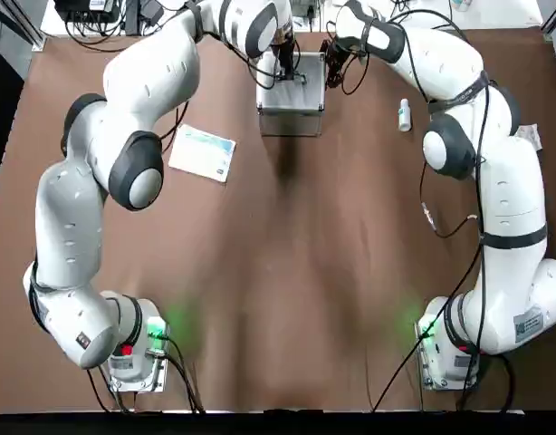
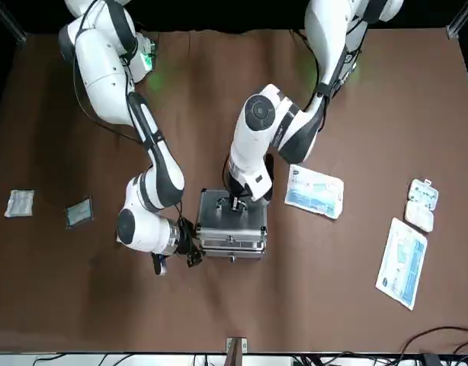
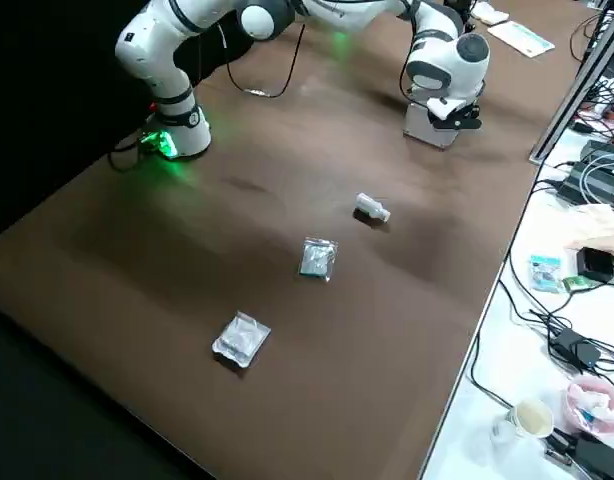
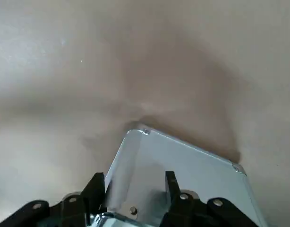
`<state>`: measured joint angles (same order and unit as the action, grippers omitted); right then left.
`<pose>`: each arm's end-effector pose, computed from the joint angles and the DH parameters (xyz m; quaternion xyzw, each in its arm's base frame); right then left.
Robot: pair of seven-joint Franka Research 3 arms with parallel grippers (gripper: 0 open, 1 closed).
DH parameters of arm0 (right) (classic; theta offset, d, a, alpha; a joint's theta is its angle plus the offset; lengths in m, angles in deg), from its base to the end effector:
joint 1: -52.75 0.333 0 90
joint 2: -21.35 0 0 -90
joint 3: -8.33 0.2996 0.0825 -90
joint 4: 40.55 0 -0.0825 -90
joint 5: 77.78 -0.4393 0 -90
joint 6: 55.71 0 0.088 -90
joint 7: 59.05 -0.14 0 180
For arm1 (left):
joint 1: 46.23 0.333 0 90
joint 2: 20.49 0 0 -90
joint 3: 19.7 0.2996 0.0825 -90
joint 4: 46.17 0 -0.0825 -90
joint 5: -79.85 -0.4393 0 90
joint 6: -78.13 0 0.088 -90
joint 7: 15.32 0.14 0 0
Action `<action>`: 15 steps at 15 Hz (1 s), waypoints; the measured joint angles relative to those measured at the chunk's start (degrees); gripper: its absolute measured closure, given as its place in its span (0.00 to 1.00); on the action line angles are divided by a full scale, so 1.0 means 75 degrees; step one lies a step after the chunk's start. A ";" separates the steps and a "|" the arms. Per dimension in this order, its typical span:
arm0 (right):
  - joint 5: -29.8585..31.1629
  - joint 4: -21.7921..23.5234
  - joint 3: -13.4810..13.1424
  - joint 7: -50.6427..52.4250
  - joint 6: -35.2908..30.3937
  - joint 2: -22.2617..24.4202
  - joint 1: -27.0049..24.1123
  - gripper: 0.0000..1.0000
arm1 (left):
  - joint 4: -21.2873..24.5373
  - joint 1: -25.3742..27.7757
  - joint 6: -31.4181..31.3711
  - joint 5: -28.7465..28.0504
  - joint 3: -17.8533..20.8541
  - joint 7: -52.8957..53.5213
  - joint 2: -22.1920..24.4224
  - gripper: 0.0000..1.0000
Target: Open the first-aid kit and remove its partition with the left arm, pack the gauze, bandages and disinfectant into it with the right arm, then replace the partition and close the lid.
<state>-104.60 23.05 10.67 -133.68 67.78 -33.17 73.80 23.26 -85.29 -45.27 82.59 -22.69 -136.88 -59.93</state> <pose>0.7467 0.3466 0.1822 -0.8168 0.5334 0.1323 0.1754 0.6108 -0.5422 0.3352 0.7501 0.6480 -0.0187 0.1308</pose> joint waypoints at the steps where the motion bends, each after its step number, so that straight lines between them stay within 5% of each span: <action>1: 0.0000 0.0000 0.0000 -0.0001 -0.0001 0.0000 0.0000 0.42 | -0.0002 0.0000 0.0094 0.0000 -0.0021 -0.0011 0.0034 0.87; 15: 0.0000 -0.0004 0.0000 -0.0012 -0.0030 0.0000 0.0000 0.41 | -0.0079 -0.0007 0.1192 -0.0001 -0.0308 -0.0169 0.0251 0.87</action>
<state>-104.60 23.01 10.67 -133.77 67.56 -33.17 73.80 22.67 -85.34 -36.33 82.59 -25.00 -138.15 -58.05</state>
